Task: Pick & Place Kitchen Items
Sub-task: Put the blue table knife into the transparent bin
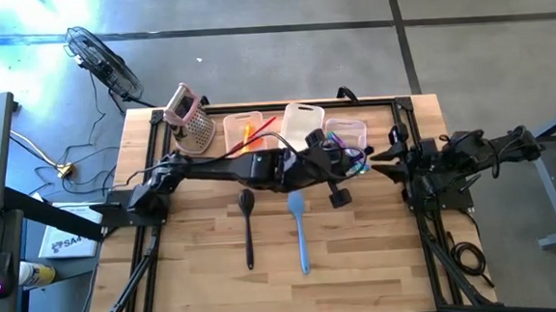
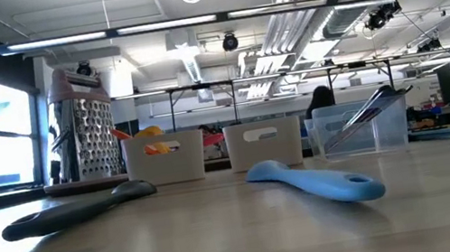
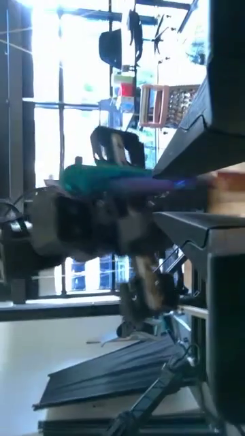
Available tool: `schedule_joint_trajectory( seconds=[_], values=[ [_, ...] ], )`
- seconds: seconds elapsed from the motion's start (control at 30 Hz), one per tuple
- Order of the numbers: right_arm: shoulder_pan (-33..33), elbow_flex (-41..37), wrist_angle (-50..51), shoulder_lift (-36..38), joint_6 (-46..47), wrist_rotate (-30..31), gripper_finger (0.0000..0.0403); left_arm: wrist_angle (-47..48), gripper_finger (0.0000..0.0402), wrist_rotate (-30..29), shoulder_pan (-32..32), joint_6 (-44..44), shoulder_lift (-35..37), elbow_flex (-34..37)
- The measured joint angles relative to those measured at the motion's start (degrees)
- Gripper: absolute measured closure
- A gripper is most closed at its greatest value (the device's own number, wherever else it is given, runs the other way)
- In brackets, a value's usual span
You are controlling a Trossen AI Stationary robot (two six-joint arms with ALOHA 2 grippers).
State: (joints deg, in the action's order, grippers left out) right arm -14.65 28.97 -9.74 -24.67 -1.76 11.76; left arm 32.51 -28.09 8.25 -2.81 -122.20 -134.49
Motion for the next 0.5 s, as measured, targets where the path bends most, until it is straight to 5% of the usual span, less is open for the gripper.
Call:
schedule_joint_trajectory(
  seconds=[0.5],
  values=[
    [0.02, 0.0, -2.41, -2.83, -0.05, 1.74, 0.034, 0.34, 0.0366, 1.52, 0.0, -0.35, -0.97, 0.12]
  ],
)
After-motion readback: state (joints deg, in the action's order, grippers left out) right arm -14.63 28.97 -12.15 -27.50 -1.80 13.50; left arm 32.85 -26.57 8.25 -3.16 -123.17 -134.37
